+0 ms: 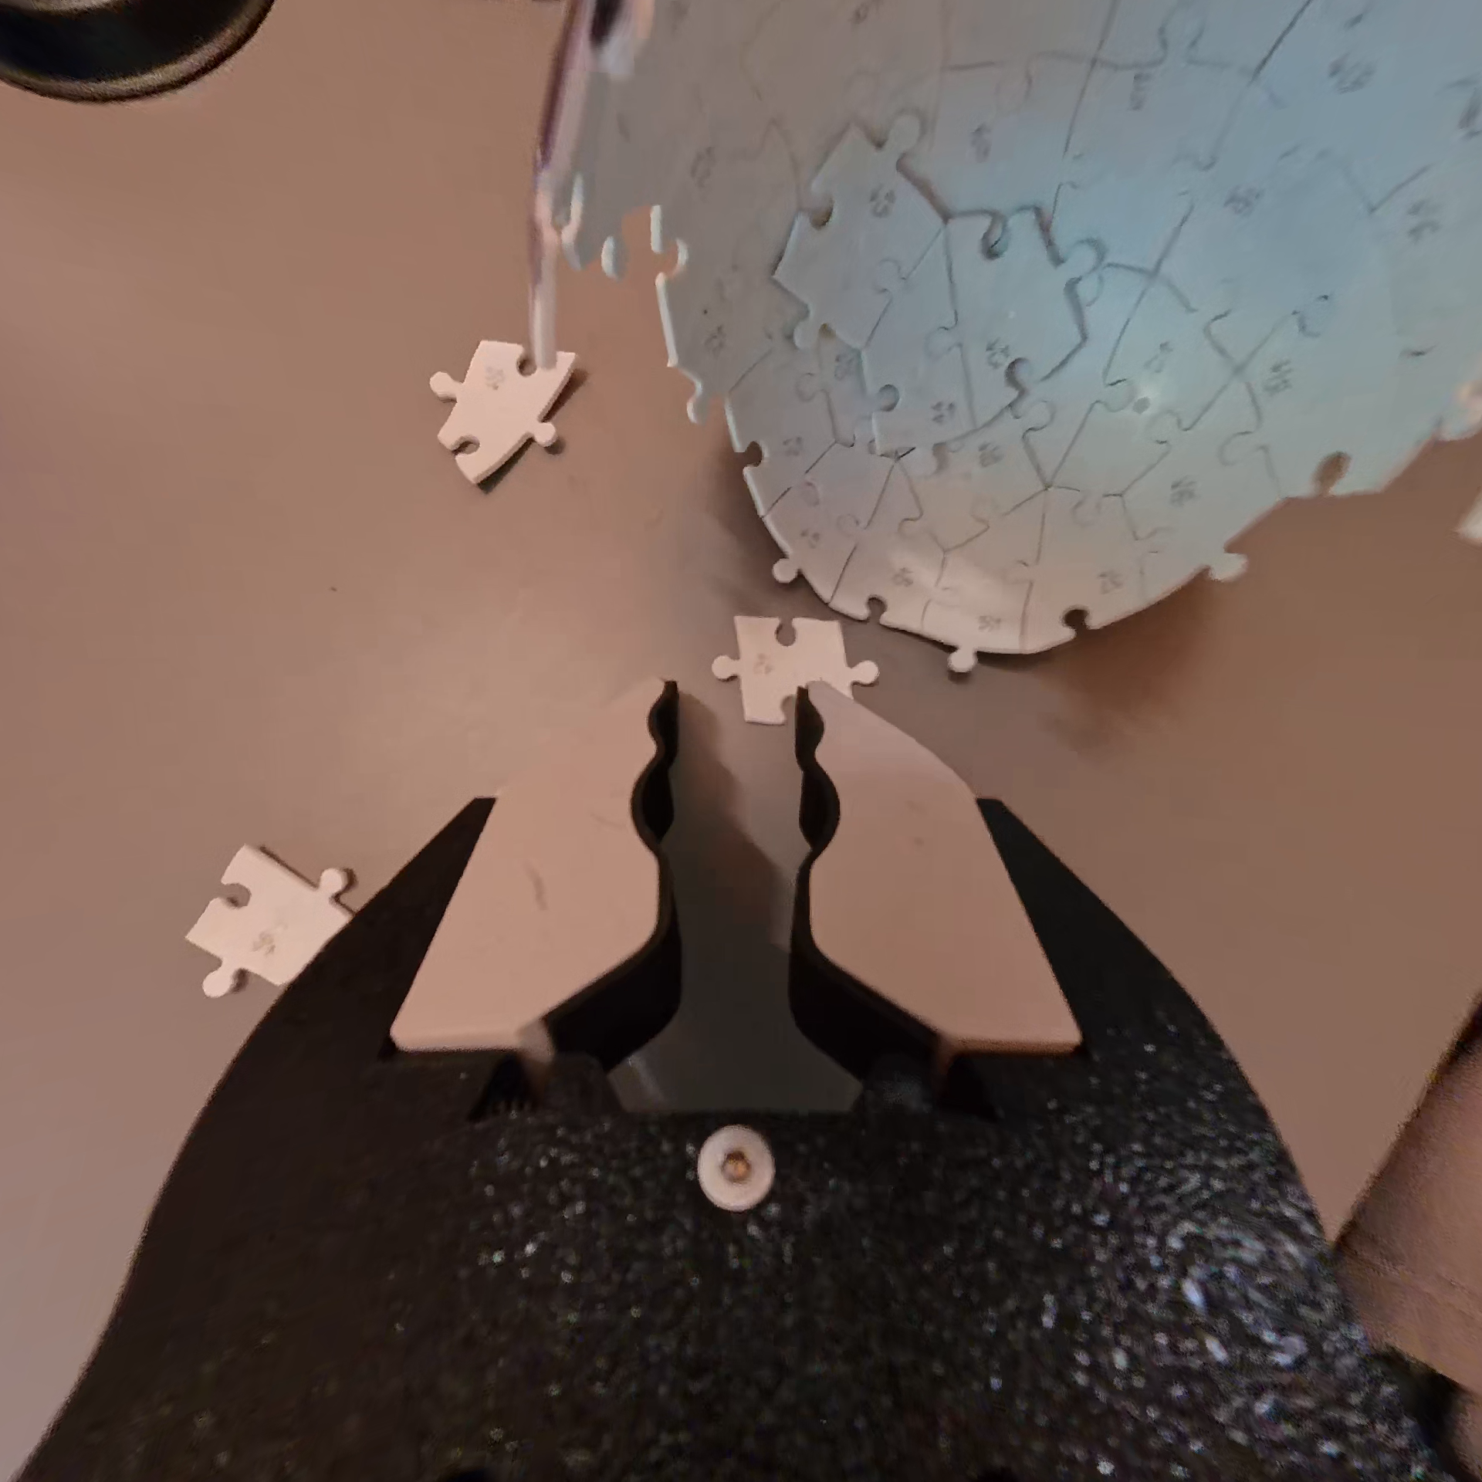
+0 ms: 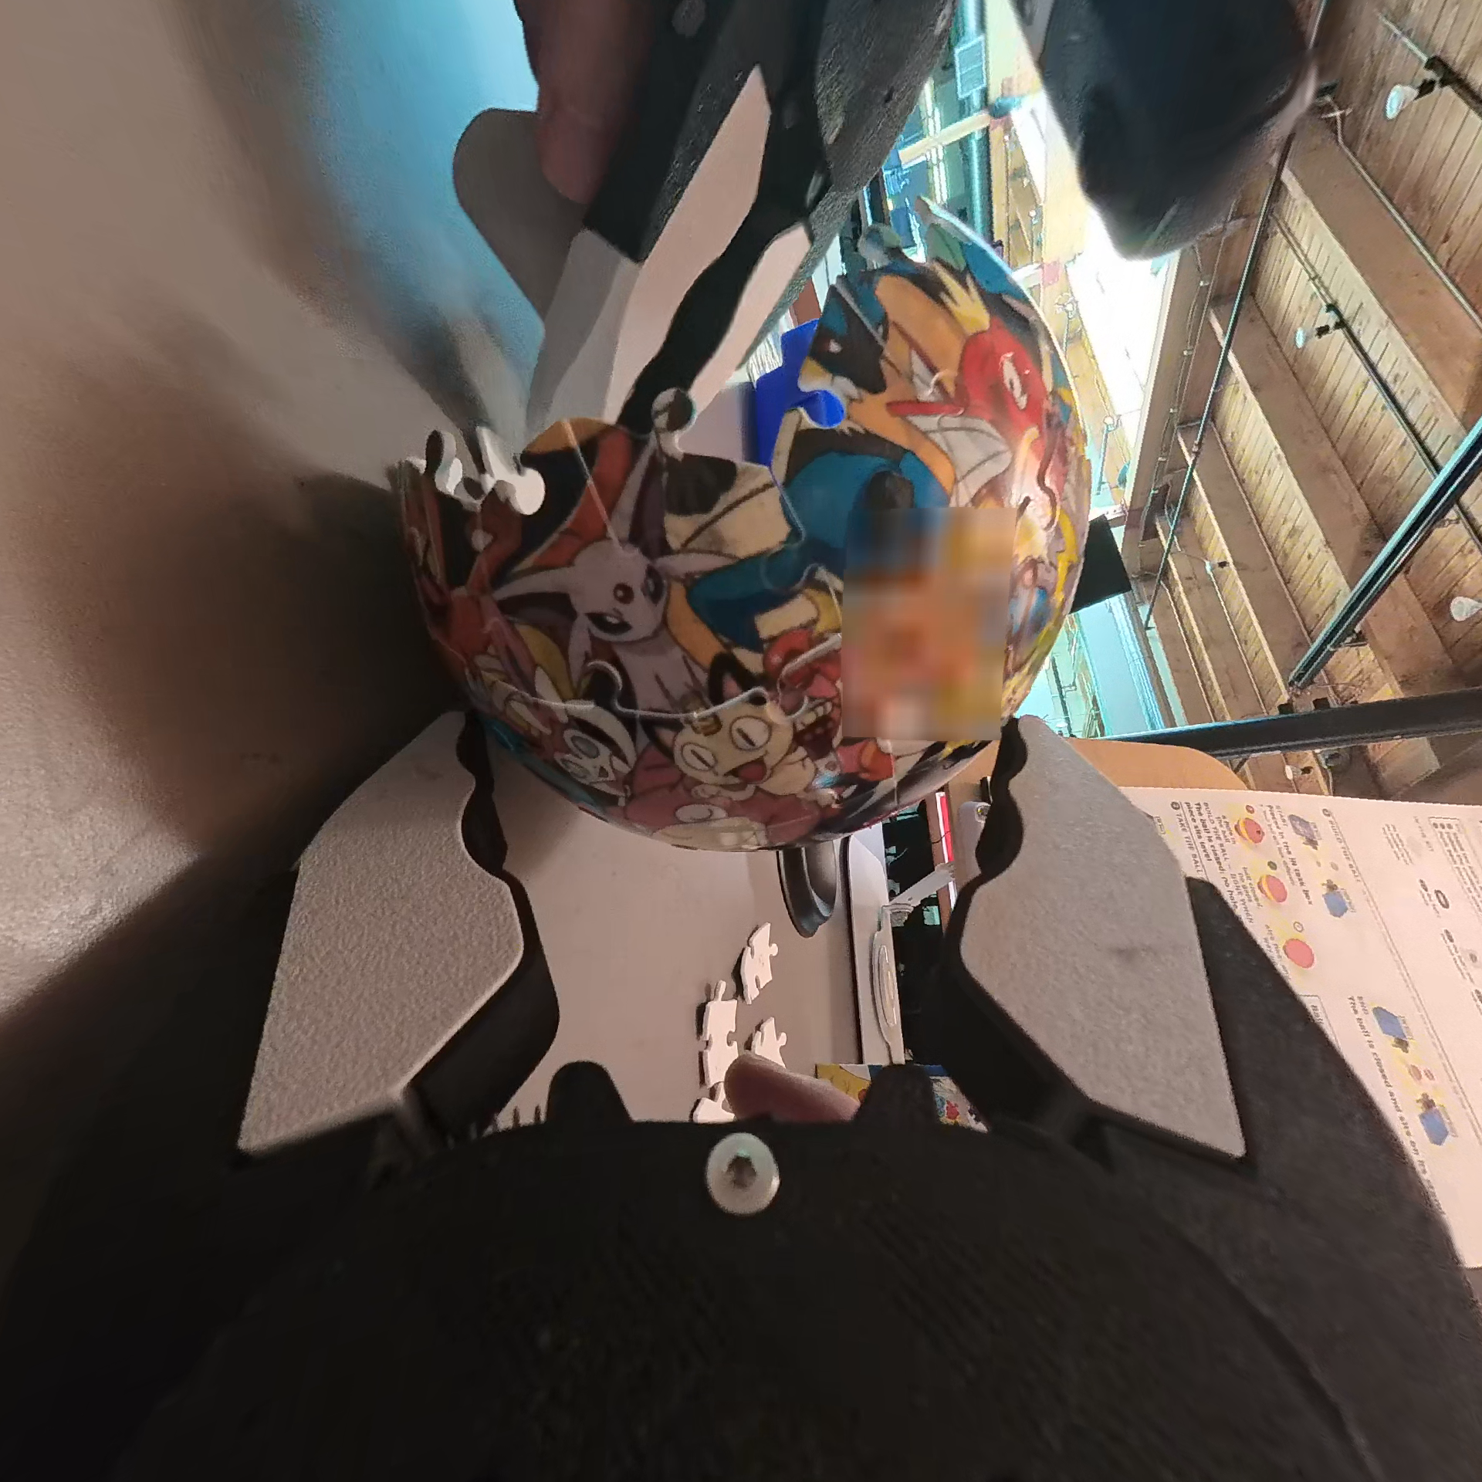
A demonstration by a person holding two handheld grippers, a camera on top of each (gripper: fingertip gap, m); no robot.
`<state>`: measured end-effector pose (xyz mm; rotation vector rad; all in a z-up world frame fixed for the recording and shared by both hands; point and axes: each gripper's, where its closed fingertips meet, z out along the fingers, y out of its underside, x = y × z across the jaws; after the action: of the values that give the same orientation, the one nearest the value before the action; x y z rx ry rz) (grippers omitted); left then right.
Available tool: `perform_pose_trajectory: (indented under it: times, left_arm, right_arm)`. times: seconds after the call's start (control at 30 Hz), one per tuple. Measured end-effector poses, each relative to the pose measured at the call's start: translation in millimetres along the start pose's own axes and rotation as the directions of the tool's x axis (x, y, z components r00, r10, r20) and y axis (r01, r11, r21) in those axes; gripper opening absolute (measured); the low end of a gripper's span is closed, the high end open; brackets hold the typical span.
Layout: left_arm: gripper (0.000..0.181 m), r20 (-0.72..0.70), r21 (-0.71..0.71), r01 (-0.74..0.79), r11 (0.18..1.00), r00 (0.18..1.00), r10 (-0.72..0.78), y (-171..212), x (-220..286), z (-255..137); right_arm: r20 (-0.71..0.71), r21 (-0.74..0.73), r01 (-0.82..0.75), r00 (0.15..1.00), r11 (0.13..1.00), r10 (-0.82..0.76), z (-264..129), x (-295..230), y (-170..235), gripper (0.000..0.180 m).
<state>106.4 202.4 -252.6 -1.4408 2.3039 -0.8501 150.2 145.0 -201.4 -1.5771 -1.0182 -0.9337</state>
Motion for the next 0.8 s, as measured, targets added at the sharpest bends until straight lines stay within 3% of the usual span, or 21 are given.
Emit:
perform_pose_trajectory:
  times: [0.13,0.23,0.47,0.8]
  left_arm:
    - [0.039,-0.056,-0.043,0.017,0.999,0.998,-0.019,4,13,-7]
    - [0.038,-0.008,-0.101,-0.022,0.995,1.000,0.021,10,11,1]
    - [0.026,0.030,-0.069,-0.047,0.996,0.998,0.049,8,0,3]
    - [0.026,0.020,-0.130,-0.128,0.983,0.991,0.132,24,-1,-10]
  right_arm:
    - [0.029,-0.002,-0.005,1.000,1.000,0.005,1,-1,-1,0.117]
    - [0.084,-0.005,-0.012,0.996,1.000,0.012,3,-3,1,0.115]
    - [0.195,-0.032,-0.007,0.981,0.999,0.013,9,-6,3,0.111]
    - [0.186,-0.055,-0.023,0.982,0.998,0.032,13,-6,0,0.112]
